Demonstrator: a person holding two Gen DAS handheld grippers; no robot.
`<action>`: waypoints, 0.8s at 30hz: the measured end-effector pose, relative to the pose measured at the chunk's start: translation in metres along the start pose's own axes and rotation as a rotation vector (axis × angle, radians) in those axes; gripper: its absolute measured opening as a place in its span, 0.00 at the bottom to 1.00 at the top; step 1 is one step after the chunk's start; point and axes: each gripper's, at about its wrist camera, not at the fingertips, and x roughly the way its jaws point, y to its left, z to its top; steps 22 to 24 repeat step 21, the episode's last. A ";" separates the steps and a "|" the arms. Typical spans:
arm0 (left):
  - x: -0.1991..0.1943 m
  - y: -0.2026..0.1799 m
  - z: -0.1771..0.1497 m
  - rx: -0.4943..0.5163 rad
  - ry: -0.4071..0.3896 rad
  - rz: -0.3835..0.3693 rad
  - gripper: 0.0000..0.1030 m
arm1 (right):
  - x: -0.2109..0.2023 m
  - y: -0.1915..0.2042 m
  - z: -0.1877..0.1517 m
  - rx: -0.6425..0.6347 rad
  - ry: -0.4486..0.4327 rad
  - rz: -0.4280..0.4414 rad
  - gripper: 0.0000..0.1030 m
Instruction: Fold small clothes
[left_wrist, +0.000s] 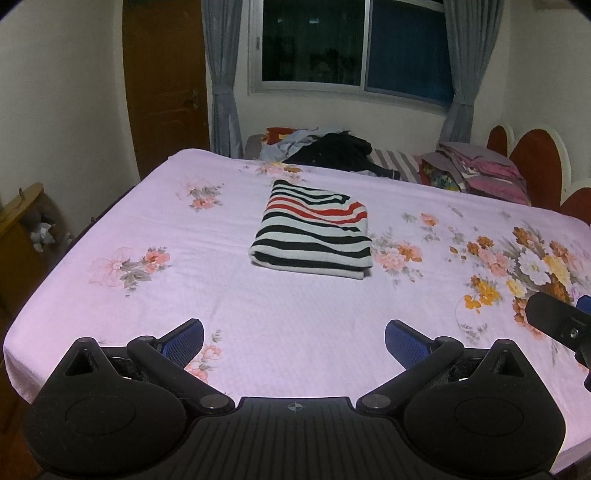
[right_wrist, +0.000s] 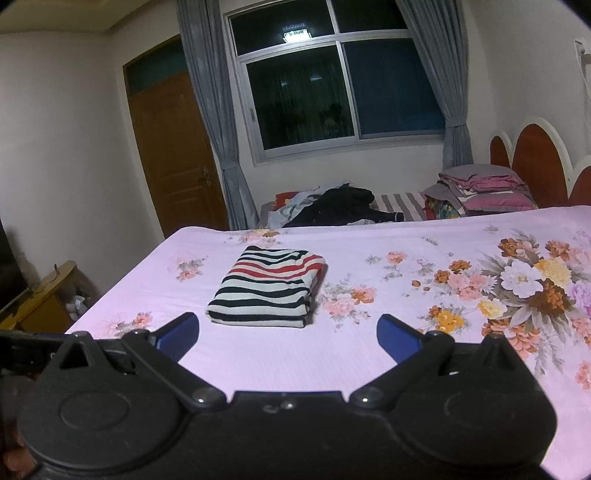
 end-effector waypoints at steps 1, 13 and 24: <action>0.002 0.000 0.001 0.002 0.003 -0.002 1.00 | 0.002 0.000 0.000 0.001 0.003 -0.001 1.00; 0.031 0.001 0.012 0.022 0.040 -0.019 1.00 | 0.026 0.001 0.002 0.017 0.034 -0.014 1.00; 0.071 0.009 0.023 0.016 -0.037 -0.038 1.00 | 0.055 -0.014 -0.005 0.041 0.077 -0.051 1.00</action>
